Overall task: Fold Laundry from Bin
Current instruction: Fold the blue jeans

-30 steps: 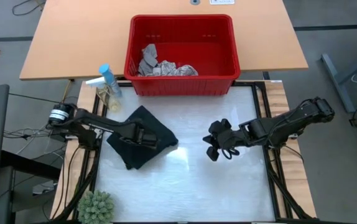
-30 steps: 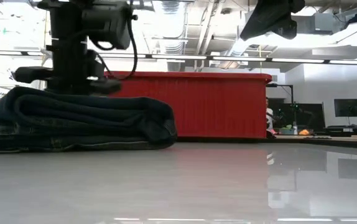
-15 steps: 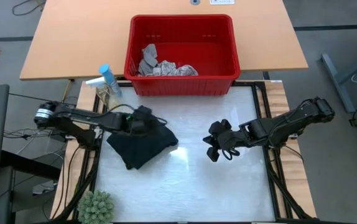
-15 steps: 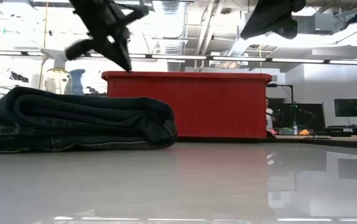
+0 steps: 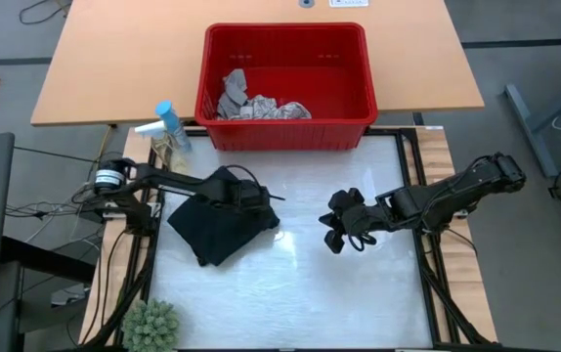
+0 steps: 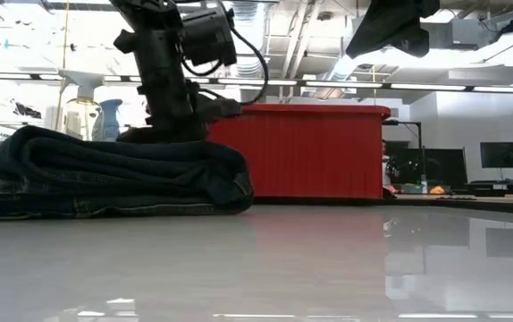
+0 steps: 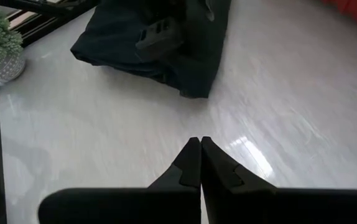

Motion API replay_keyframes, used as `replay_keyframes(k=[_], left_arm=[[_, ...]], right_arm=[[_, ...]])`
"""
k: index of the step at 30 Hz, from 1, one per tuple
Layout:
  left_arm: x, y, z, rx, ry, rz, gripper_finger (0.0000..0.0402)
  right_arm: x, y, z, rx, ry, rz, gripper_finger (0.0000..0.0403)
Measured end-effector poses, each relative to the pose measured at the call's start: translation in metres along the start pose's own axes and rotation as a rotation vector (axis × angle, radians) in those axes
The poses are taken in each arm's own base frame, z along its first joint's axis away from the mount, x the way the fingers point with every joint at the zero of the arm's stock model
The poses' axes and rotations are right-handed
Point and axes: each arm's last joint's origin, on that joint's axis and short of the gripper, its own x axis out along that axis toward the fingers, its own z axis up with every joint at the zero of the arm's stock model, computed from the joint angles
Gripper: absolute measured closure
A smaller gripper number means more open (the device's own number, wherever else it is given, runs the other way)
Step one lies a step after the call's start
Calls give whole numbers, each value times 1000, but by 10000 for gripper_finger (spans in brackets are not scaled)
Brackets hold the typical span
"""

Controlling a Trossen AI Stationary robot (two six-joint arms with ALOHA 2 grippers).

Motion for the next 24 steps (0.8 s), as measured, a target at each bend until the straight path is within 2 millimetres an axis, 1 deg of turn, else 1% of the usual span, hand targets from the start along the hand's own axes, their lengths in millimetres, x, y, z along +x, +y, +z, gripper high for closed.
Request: replay_keyframes(k=[4,7,11,17,20,24], left_arm=[[8,9,8,-36,-15,72,402],[8,25,17,-87,-44,192,402],[6,46,27,-124,-37,313,401],[5,70,41,-104,-20,443,402],[2,79,47,-122,-18,460,401],[-9,77,53,-91,-37,384,401]], right_arm=[[0,0,0,-2,2,-2,376],[0,0,0,-1,2,-2,376],[0,0,0,-1,2,-2,376],[-1,1,-2,4,5,3,376],[-1,1,-2,3,6,4,376],[-1,1,-1,-8,5,3,376]])
